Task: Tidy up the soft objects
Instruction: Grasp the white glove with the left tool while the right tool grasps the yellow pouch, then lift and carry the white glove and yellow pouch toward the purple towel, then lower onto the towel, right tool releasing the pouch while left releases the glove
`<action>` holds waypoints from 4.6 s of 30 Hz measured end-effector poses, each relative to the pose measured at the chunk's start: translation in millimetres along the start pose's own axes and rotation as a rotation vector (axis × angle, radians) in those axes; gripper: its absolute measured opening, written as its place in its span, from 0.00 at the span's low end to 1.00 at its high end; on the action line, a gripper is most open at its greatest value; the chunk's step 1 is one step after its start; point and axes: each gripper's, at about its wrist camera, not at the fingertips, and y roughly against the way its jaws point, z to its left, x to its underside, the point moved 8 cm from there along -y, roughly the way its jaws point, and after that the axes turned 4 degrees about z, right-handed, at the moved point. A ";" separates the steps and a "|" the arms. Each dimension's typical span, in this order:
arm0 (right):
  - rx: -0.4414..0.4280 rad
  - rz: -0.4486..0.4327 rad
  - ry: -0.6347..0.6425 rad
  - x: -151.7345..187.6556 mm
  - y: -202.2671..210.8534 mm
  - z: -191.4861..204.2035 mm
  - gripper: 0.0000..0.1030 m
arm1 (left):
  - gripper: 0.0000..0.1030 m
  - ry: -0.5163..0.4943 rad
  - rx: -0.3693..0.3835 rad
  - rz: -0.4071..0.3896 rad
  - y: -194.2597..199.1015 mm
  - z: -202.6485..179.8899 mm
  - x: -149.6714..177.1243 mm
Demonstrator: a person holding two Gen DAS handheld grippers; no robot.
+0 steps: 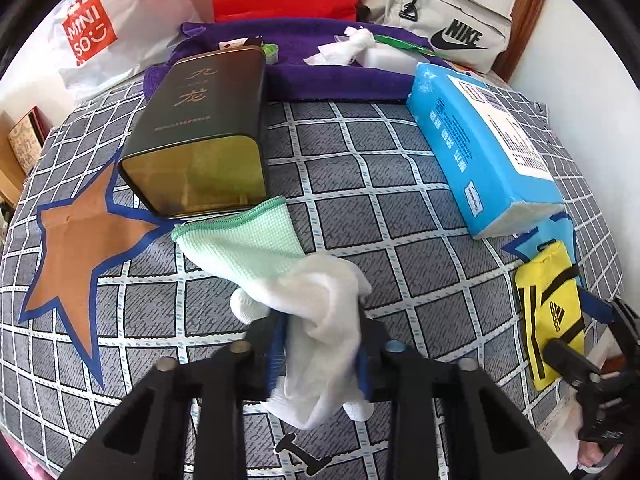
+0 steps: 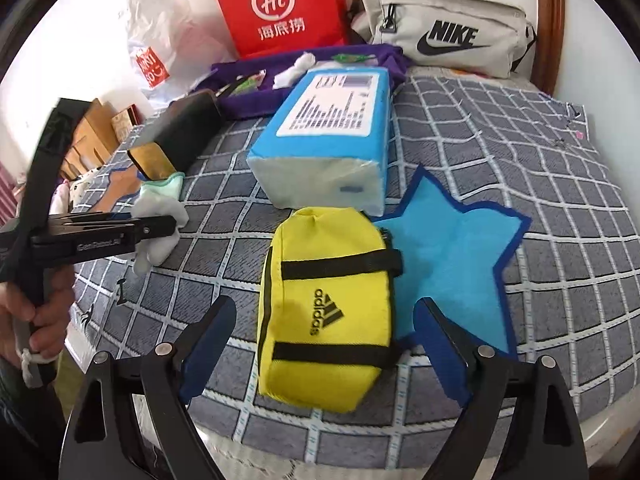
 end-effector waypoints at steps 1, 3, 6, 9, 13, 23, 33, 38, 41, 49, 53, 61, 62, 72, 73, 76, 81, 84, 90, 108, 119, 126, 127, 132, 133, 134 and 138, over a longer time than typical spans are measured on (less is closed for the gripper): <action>0.003 0.025 -0.002 1.5 -8.5 1.8 0.87 | 0.17 -0.001 0.002 0.000 0.6 0.2 0.9; 0.030 0.028 0.003 2.7 -17.2 3.0 0.87 | 0.16 0.011 0.032 0.002 2.4 2.4 1.6; 0.081 0.006 0.014 0.0 -19.6 4.6 0.87 | 0.15 0.032 0.065 0.003 5.6 5.7 1.8; 0.147 0.006 0.050 -1.4 -19.4 3.8 0.73 | 0.15 0.029 0.069 0.004 8.6 6.6 1.8; 0.143 0.012 0.064 -1.9 -14.2 5.0 0.66 | 0.15 0.026 0.028 -0.017 16.1 10.9 -1.0; 0.078 -0.065 0.050 -19.5 27.5 14.8 0.62 | 0.15 0.069 0.047 -0.068 42.4 23.6 -8.6; 0.084 -0.124 0.063 -51.4 54.8 25.0 0.55 | 0.15 0.076 0.050 -0.142 79.5 35.2 -25.2; 0.074 -0.143 0.067 -72.1 64.7 29.4 0.51 | 0.15 0.086 0.059 -0.175 94.5 40.7 -37.9; 0.061 -0.154 0.071 -83.8 69.4 31.3 0.50 | 0.15 0.094 0.065 -0.196 102.7 43.1 -45.1; 0.048 -0.198 0.068 -122.6 80.5 30.4 0.49 | 0.15 0.123 0.078 -0.228 116.8 54.4 -71.0; 0.048 -0.224 0.064 -144.3 82.4 27.6 0.49 | 0.15 0.129 0.069 -0.242 119.0 60.5 -87.5; -0.003 -0.233 0.045 -184.4 70.4 23.7 0.49 | 0.15 0.142 0.080 -0.240 109.4 66.0 -119.9; -0.012 -0.233 0.042 -189.3 68.6 23.9 0.49 | 0.15 0.144 0.080 -0.240 108.8 66.3 -122.1; -0.038 -0.258 0.060 -240.0 51.3 24.9 0.50 | 0.15 0.179 0.074 -0.221 88.6 75.6 -163.1; -0.042 -0.259 0.061 -245.2 48.8 25.0 0.50 | 0.15 0.181 0.072 -0.219 86.7 77.1 -166.4; -0.056 -0.261 0.066 -262.0 39.8 25.5 0.50 | 0.15 0.186 0.064 -0.212 80.3 79.3 -177.8; -0.078 -0.266 0.070 -287.8 21.4 25.7 0.50 | 0.15 0.191 0.046 -0.206 69.0 84.1 -195.4; -0.079 -0.247 0.065 -299.5 6.4 24.1 0.50 | 0.15 0.189 0.043 -0.199 62.0 86.2 -204.6; -0.083 -0.224 0.080 -320.5 -10.3 27.9 0.50 | 0.15 0.186 0.054 -0.193 49.5 85.7 -222.0; -0.073 -0.134 0.085 -325.9 -64.4 15.7 0.51 | 0.16 0.146 0.036 -0.171 0.0 80.3 -262.4; -0.066 -0.076 0.044 -324.1 -94.3 -3.6 0.52 | 0.16 0.167 0.102 -0.169 -15.1 86.2 -264.7; -0.081 -0.049 0.041 -320.7 -110.3 -2.5 0.53 | 0.16 0.170 0.123 -0.162 -25.2 81.6 -264.2; -0.079 -0.041 0.036 -320.1 -113.8 -3.0 0.54 | 0.16 0.170 0.119 -0.161 -26.6 81.0 -264.1; -0.075 0.003 0.001 -316.5 -126.2 -6.8 0.57 | 0.17 0.171 0.096 -0.158 -30.6 80.3 -263.8; -0.072 0.007 0.002 -316.1 -127.1 -7.0 0.58 | 0.17 0.174 0.104 -0.155 -31.3 80.0 -263.6; -0.058 0.010 0.000 -315.7 -128.2 -8.4 0.60 | 0.17 0.178 0.114 -0.152 -32.1 79.0 -263.5; -0.059 0.022 -0.008 -314.4 -131.3 -9.3 0.64 | 0.18 0.177 0.134 -0.154 -32.2 77.0 -263.8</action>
